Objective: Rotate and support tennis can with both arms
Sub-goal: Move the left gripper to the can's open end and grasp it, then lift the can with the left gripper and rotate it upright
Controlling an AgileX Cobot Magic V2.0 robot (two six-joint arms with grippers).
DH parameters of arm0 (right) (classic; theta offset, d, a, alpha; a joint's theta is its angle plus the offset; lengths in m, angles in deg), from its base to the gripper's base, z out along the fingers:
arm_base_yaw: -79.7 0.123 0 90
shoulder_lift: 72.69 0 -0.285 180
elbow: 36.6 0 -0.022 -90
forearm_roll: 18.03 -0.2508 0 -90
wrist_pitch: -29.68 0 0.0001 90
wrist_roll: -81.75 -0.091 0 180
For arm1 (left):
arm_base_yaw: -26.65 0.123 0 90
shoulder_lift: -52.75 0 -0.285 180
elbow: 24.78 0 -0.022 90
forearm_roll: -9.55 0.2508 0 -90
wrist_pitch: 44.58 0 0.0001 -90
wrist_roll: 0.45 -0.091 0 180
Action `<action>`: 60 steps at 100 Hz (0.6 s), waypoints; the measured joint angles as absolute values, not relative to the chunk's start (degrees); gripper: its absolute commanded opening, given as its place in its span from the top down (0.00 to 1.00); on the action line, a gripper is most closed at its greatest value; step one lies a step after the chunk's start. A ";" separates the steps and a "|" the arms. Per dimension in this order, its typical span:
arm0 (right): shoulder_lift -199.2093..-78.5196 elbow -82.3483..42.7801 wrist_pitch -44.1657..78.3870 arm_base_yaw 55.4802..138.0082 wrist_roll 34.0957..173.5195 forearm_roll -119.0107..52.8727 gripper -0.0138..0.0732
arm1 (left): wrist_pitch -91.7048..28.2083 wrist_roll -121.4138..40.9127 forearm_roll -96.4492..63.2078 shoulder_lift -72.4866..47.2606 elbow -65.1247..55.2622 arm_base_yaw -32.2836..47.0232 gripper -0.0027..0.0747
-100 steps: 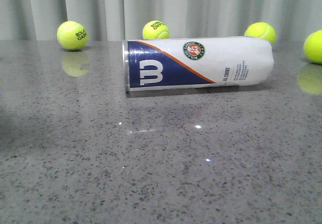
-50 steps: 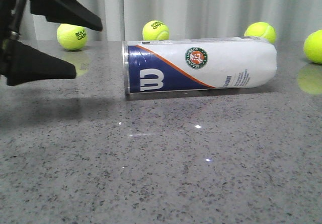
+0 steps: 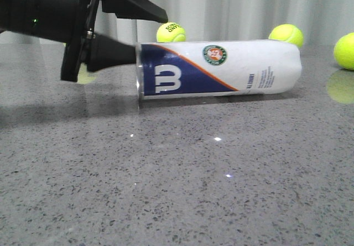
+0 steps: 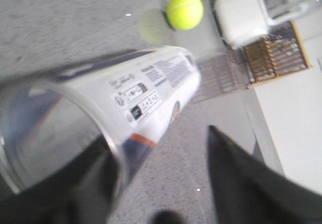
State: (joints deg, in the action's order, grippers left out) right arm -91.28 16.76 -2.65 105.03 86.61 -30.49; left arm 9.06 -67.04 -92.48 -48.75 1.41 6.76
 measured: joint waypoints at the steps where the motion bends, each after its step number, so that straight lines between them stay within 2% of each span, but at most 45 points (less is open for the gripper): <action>1: -91.28 16.76 -2.65 105.03 86.61 -30.49 0.91 | 9.28 -67.06 -92.48 -48.90 1.32 6.76 0.76; 9: -91.28 16.76 -2.65 105.03 86.61 -30.49 0.91 | 11.50 -68.27 -92.48 -49.13 0.66 6.76 0.99; 40: -91.28 16.76 -2.65 105.03 86.61 -30.49 0.91 | 19.11 -77.48 -90.41 -47.68 -4.04 6.76 0.99; 60: -91.28 16.76 -2.65 105.03 86.61 -30.49 0.91 | 18.05 -76.50 -78.44 -41.63 -12.30 6.76 0.99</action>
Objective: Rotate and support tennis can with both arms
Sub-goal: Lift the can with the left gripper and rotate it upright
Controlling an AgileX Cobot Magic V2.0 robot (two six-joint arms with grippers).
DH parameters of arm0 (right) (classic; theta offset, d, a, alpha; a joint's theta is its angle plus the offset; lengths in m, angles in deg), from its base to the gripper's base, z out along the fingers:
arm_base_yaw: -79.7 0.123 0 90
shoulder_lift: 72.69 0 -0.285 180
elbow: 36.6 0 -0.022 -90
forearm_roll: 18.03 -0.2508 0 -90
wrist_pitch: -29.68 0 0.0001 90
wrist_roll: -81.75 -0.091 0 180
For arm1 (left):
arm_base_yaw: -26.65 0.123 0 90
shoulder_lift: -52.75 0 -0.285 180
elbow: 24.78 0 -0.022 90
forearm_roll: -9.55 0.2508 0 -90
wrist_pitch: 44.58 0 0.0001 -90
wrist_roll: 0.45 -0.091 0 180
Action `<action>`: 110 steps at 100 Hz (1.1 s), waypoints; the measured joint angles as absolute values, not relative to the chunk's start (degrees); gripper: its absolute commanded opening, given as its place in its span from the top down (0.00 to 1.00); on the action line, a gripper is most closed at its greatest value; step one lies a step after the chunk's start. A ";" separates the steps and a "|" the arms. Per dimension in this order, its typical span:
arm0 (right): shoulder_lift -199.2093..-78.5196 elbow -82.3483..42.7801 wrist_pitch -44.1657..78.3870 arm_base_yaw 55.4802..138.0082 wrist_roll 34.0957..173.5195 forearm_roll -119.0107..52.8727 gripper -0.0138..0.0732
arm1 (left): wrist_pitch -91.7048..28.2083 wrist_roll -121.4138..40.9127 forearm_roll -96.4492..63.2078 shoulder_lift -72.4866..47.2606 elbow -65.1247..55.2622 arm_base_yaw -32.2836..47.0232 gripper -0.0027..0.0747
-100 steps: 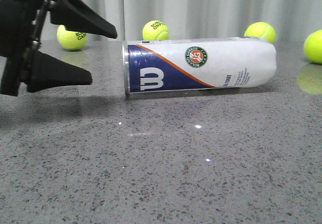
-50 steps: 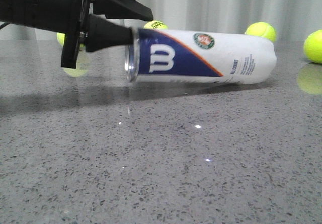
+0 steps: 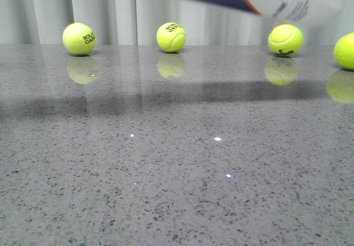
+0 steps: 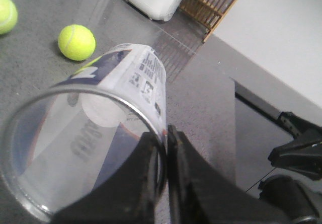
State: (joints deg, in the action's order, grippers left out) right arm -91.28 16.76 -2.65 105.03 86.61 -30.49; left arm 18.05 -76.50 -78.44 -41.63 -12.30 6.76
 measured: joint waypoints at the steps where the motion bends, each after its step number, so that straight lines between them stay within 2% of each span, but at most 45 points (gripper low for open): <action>1: -91.28 16.76 -2.65 105.03 86.61 -30.49 0.91 | 17.82 -76.19 -77.79 -41.36 -12.67 6.76 0.99; 30: -91.28 16.76 -2.65 105.03 86.61 -30.49 0.91 | 20.07 -58.71 -40.85 -33.38 -32.01 5.70 0.99; 47: -91.28 16.76 -2.65 105.03 86.61 -30.49 0.91 | 26.42 -46.02 -19.92 -32.97 -43.12 1.25 0.99; 62: -91.28 16.76 -2.65 105.03 86.61 -30.49 0.91 | 27.78 -37.68 -6.78 -34.23 -47.32 -3.44 0.99; 82: -91.28 16.76 -2.65 105.03 86.61 -30.40 0.91 | 27.98 -34.39 1.97 -38.54 -47.83 -9.17 0.99; 110: -91.28 16.76 -2.65 105.03 86.61 -30.40 0.91 | 27.98 -34.13 3.26 -43.60 -47.83 -10.11 0.99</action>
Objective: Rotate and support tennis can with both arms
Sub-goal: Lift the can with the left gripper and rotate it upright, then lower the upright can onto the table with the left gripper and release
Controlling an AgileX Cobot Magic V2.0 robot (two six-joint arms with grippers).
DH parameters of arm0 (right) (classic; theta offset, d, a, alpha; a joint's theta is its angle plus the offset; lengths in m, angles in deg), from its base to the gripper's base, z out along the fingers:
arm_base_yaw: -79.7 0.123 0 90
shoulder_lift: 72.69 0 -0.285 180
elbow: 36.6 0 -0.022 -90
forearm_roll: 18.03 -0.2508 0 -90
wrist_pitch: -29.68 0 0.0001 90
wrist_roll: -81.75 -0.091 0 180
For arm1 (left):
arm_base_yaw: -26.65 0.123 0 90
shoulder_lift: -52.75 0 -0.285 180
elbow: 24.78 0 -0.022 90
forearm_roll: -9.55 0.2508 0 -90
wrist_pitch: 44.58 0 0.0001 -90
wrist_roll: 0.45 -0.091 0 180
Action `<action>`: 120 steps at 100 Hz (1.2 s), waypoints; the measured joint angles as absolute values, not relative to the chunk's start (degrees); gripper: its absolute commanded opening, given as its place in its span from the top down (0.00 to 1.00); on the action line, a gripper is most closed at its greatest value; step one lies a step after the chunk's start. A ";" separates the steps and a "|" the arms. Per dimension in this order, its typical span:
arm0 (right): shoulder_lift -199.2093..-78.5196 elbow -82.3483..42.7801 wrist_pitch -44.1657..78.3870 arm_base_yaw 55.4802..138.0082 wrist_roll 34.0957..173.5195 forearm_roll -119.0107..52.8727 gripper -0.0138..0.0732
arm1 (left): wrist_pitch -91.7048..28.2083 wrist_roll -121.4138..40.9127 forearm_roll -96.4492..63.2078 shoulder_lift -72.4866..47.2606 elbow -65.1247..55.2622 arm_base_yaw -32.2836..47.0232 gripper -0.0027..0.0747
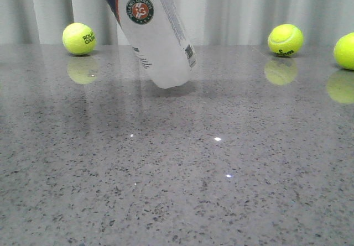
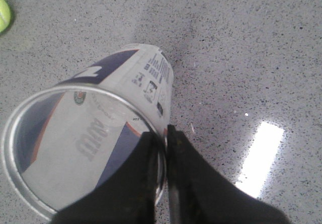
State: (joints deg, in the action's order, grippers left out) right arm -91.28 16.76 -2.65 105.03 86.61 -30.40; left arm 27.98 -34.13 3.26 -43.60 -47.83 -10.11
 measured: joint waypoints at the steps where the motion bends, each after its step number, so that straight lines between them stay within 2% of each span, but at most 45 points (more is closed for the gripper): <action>1: -91.28 16.76 -2.65 105.03 86.61 -30.40 0.91 | 27.98 -34.13 3.26 -43.61 -47.83 -10.11 0.98; 6: -91.28 16.76 -2.65 105.03 86.61 -30.40 0.91 | 27.98 -34.13 3.37 -44.06 -47.83 -10.11 0.96; 13: -91.28 16.76 -2.65 105.03 86.61 -30.40 0.91 | 27.98 -34.13 3.37 -44.55 -47.83 -10.11 0.87; 23: -91.28 16.76 -2.65 105.03 86.61 -30.40 0.91 | 27.79 -34.13 3.37 -44.99 -47.83 -10.11 0.67; 24: -91.28 16.76 -2.65 105.03 86.61 -30.40 0.91 | 27.79 -34.13 3.37 -45.11 -47.83 -10.11 0.63; 30: -91.28 16.76 -2.65 105.03 86.61 -30.40 0.91 | 27.79 -34.13 3.37 -45.40 -47.83 -10.11 0.54; 36: -91.28 16.76 -2.65 105.03 86.61 -30.40 0.91 | 27.79 -34.03 3.37 -45.82 -48.01 -10.11 0.49; 96: -91.28 16.76 -2.65 105.03 86.61 -30.40 0.91 | 27.79 -33.80 1.48 -61.42 -67.81 -10.11 0.48; 120: -91.28 16.76 -2.65 105.03 86.61 -30.40 0.91 | 27.79 -33.68 1.10 -63.27 -69.46 -10.11 0.48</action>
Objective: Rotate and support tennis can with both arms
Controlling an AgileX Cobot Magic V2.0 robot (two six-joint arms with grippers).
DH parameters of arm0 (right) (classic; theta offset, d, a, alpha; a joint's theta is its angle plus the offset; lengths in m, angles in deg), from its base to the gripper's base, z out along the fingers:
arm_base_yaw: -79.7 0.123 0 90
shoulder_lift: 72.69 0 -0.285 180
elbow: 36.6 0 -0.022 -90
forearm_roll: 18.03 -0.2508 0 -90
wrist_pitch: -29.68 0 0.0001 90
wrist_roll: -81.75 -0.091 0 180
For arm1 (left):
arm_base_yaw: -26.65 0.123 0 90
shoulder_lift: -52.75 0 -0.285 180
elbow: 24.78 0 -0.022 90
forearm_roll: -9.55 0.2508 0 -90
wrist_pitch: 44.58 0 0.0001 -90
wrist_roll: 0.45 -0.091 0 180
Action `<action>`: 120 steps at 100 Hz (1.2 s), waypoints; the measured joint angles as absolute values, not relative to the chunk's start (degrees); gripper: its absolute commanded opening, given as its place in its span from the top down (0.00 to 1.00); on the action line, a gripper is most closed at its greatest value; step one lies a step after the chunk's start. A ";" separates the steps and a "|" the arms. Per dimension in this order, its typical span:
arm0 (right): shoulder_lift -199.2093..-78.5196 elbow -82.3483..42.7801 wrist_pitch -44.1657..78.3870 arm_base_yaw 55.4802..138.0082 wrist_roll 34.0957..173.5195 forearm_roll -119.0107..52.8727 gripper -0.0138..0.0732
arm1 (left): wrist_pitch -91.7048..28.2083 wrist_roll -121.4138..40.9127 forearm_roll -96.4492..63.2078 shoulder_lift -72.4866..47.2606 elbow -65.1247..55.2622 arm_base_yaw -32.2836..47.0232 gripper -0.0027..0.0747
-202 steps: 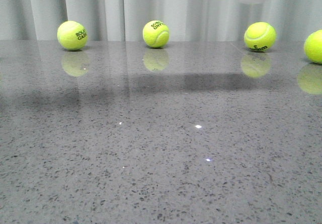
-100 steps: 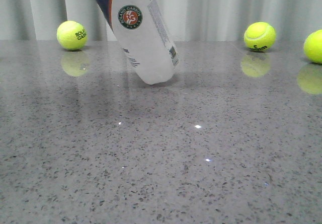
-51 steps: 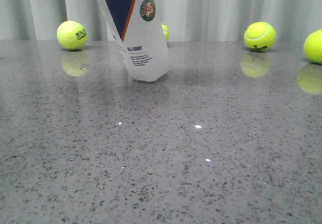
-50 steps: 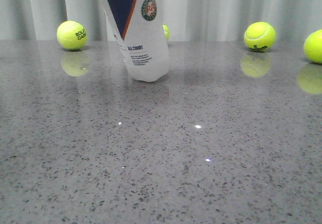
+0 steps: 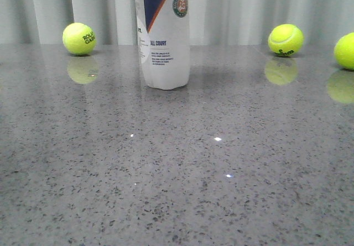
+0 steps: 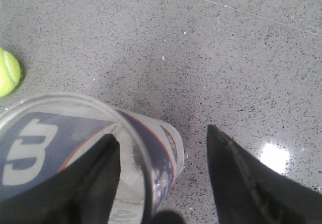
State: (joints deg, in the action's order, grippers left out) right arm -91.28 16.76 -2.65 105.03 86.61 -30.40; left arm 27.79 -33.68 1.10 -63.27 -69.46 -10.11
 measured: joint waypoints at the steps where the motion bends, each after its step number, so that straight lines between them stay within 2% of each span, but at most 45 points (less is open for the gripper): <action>1: -91.28 16.76 -2.65 105.03 86.61 -30.40 0.91 | 27.79 -33.68 1.12 -63.26 -69.46 -10.11 0.48; 26: -91.28 16.76 -2.65 105.03 86.61 -30.40 0.91 | 27.79 -33.68 0.11 -63.26 -70.03 -10.11 0.48; 45: -91.28 16.76 -2.65 105.03 86.61 -30.40 0.91 | 27.90 -33.68 -1.64 -62.87 -74.70 -10.11 0.50; 53: -91.28 16.76 -2.65 105.03 86.61 -30.40 0.91 | 27.90 -33.68 -1.75 -61.60 -76.12 -10.11 0.59; 74: -91.28 16.76 -2.65 105.03 86.61 -30.40 0.91 | 28.00 -33.38 -1.85 -55.76 -75.33 -9.32 0.99; 97: -91.28 16.76 -2.65 105.03 86.61 -30.40 0.91 | 28.12 -31.62 -1.88 -45.22 -67.23 -5.28 0.99; 120: -91.28 16.76 -2.65 105.03 86.61 -30.40 0.91 | 28.12 -30.51 -1.88 -29.23 -52.09 1.87 0.99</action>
